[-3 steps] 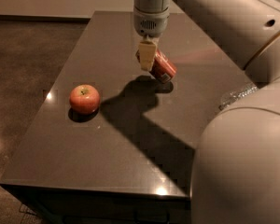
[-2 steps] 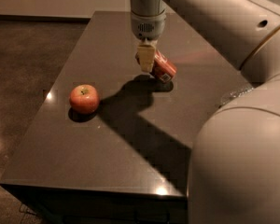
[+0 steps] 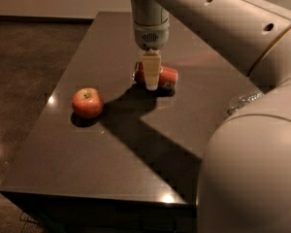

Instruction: Knock coke can over

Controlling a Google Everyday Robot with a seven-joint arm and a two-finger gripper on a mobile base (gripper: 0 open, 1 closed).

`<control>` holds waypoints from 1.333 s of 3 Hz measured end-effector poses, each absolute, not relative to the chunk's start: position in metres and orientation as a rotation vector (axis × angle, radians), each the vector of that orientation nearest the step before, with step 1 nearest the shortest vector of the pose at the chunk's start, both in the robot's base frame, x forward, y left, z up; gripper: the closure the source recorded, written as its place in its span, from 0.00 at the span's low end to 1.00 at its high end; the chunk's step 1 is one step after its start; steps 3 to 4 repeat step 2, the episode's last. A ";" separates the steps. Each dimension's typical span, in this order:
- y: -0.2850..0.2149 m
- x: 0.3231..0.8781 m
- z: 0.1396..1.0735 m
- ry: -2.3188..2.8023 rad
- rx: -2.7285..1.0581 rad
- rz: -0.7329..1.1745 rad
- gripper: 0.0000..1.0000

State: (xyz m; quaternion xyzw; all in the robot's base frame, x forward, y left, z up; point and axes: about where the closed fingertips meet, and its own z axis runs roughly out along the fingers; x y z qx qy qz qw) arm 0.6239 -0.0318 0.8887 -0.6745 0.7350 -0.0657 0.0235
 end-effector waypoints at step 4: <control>-0.025 0.613 0.871 2.249 -2.124 -0.128 0.00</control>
Offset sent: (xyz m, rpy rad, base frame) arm -0.0422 -0.0087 -0.0211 0.0077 0.1443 0.0229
